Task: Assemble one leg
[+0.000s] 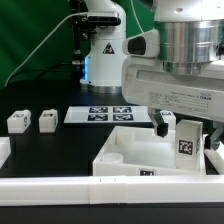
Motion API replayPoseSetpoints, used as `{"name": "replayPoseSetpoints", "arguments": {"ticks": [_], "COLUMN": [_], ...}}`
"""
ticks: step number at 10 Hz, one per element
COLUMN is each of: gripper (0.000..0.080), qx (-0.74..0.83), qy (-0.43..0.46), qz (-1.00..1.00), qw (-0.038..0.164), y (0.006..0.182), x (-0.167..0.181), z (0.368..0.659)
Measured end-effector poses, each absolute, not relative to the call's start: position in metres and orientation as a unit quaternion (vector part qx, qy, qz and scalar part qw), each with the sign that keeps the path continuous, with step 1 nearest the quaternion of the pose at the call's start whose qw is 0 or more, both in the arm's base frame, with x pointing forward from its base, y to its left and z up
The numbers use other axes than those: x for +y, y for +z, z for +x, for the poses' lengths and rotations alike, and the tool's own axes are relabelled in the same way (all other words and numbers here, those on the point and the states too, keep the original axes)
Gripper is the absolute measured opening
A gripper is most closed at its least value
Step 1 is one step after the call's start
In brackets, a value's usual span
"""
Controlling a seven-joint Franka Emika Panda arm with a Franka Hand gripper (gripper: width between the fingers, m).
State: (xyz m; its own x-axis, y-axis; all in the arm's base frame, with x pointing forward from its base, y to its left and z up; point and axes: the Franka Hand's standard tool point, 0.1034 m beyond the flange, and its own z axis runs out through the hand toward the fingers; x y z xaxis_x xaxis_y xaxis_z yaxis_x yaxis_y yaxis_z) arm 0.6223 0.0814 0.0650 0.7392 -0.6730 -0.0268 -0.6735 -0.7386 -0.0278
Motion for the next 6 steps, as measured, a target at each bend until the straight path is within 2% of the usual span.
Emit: {"name": "replayPoseSetpoints", "arguments": {"ticks": [6], "gripper": [0.0649], "qx": [0.361], "qy": [0.008], "qz": [-0.932], "qw": [0.018], "y": [0.0649], "x": [0.0814], "z": [0.6223]}}
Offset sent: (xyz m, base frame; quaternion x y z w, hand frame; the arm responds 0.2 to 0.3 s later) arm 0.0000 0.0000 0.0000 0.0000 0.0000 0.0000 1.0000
